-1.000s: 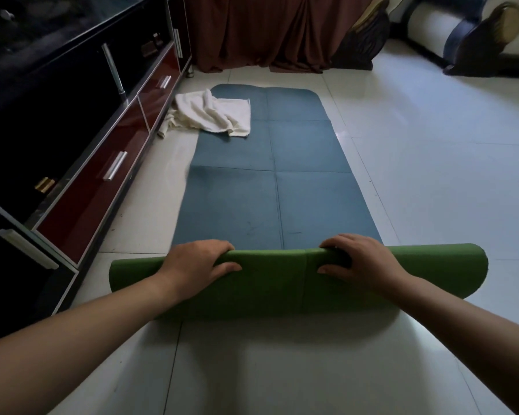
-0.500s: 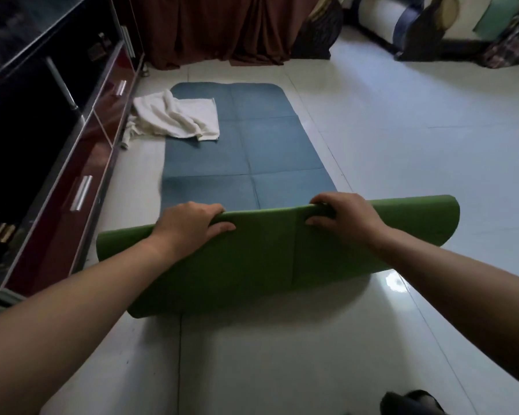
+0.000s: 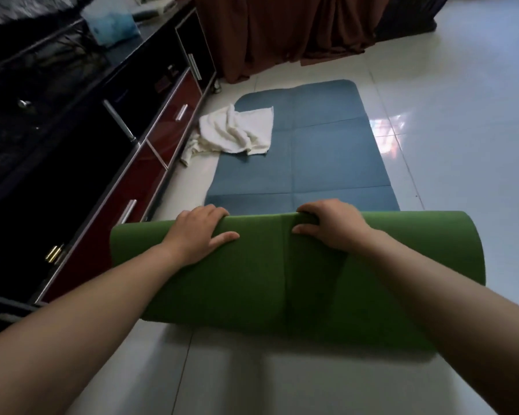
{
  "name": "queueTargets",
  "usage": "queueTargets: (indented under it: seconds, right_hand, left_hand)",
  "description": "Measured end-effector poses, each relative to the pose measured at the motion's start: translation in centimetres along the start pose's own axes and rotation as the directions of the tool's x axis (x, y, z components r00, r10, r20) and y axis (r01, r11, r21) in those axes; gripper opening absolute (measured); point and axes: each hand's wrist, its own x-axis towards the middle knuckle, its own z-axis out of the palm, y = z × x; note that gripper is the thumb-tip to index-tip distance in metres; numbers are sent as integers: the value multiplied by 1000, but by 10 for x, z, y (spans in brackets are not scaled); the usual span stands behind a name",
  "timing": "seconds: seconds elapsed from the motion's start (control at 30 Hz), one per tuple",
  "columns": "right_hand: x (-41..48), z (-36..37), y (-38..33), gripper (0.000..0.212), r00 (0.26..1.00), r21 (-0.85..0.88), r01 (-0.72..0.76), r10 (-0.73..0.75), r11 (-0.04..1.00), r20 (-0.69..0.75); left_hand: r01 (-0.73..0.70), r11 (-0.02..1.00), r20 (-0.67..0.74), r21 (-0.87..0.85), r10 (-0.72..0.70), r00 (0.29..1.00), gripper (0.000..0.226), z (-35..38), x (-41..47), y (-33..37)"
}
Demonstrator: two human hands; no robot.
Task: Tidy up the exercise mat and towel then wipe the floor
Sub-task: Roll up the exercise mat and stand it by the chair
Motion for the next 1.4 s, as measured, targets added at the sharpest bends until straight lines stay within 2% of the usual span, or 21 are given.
queueTargets:
  seconds: [0.07,0.13,0.33,0.43,0.53,0.63,0.7,0.8,0.9,1.0,1.1,1.2,1.3,1.4]
  right_hand:
    - [-1,1,8,43,999,-21,16,-17,1000,-27]
    - [0,4,17,42,999,-17,15,-16,1000,-47]
    - [3,7,35,44,994,-47,-46,41,998,-99]
    - [7,10,35,45,983,-68,-82,70,994,-168]
    - [9,26,28,50,971,-102,-136,112,985,-211]
    - [8,47,16,82,979,-247,-202,200,948,-34]
    - [10,57,10,96,957,-292,-239,276,926,93]
    - [15,66,-1,114,923,-311,-289,350,906,160]
    - [12,85,-10,111,909,-296,-323,382,899,169]
    - [9,115,-7,103,910,-291,-271,343,917,234]
    - [16,142,6,103,908,-294,-246,326,923,262]
    - [22,159,15,98,918,-302,-209,294,930,268]
    - [34,165,24,94,930,-310,-226,300,923,213]
    - [51,169,33,84,924,-327,-271,340,905,176]
  left_hand:
    - [-31,998,72,47,27,997,55,-9,11,6]
    - [-56,995,82,78,49,995,55,-11,22,10]
    - [-228,972,-70,62,232,970,72,8,42,13]
    - [-224,973,-91,57,229,969,73,36,46,11]
    - [-220,975,-58,-27,218,974,70,70,54,4]
    - [-255,961,-15,-110,254,967,73,95,65,-7]
    - [-288,948,-21,-134,287,958,81,104,69,-16]
    - [-251,953,11,-171,257,966,94,113,73,-24]
    - [-194,956,71,-220,214,974,88,125,77,-27]
    - [-126,963,129,-239,161,979,89,144,79,-34]
    - [-49,971,215,-236,101,971,93,164,69,-45]
    - [-83,974,229,-210,131,965,99,168,54,-56]
    - [-92,971,193,-222,136,972,88,164,40,-55]
    - [-98,971,218,-220,146,965,80,170,31,-45]
